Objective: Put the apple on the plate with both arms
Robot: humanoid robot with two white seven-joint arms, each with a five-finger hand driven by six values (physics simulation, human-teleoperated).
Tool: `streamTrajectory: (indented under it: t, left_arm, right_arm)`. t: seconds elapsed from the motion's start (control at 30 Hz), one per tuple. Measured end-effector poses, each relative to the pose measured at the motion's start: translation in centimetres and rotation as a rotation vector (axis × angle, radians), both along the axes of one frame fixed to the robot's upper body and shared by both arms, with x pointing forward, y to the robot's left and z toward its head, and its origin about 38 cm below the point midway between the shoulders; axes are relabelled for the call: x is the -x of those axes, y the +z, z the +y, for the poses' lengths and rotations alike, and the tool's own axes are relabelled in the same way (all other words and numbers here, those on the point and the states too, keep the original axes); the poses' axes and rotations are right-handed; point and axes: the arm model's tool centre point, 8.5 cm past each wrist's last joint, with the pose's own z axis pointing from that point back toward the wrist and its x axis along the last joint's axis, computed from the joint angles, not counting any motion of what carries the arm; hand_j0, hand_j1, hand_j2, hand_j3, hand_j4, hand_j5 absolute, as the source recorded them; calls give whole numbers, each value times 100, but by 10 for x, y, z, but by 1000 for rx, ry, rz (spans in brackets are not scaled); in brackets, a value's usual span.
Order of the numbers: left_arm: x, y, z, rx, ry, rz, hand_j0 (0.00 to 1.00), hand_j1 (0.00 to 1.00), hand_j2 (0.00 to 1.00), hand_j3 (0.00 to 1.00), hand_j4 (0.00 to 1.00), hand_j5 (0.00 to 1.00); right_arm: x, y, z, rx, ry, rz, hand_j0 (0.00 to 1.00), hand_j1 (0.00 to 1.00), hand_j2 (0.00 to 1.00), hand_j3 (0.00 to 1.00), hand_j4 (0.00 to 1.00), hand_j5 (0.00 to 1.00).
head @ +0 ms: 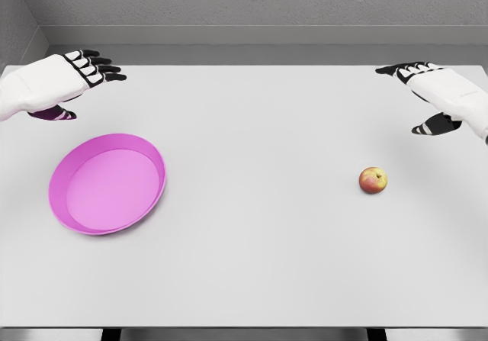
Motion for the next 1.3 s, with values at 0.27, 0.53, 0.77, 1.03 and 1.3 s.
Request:
streamTrajectory:
  t: [0.27, 0.53, 0.77, 1.03, 1.3]
  left_arm:
    - [1, 0, -2, -1, -5, -1, 100, 100, 100, 100, 100, 100]
    - [1, 0, -1, -4, -5, 1, 100, 100, 100, 100, 100, 100]
    - [0, -4, 0, -40, 6, 33, 100, 100, 100, 100, 100, 100]
    - [-1, -2, 0, -34, 8, 30, 100, 100, 100, 100, 100, 100]
    - [-2, -4, -1, -32, 7, 34, 100, 100, 100, 100, 100, 100]
  right_arm:
    - [5, -3, -8, 62, 14, 75, 100, 100, 100, 100, 100, 100]
    - [21, -15, -5, 181, 171, 239, 100, 100, 100, 100, 100, 100]
    - [27, -36, 2, 197, 205, 306, 100, 100, 100, 100, 100, 100]
    - [28, -59, 5, 197, 206, 366, 100, 100, 100, 100, 100, 100]
    - [19, -71, 16, 184, 215, 386, 100, 100, 100, 100, 100, 100]
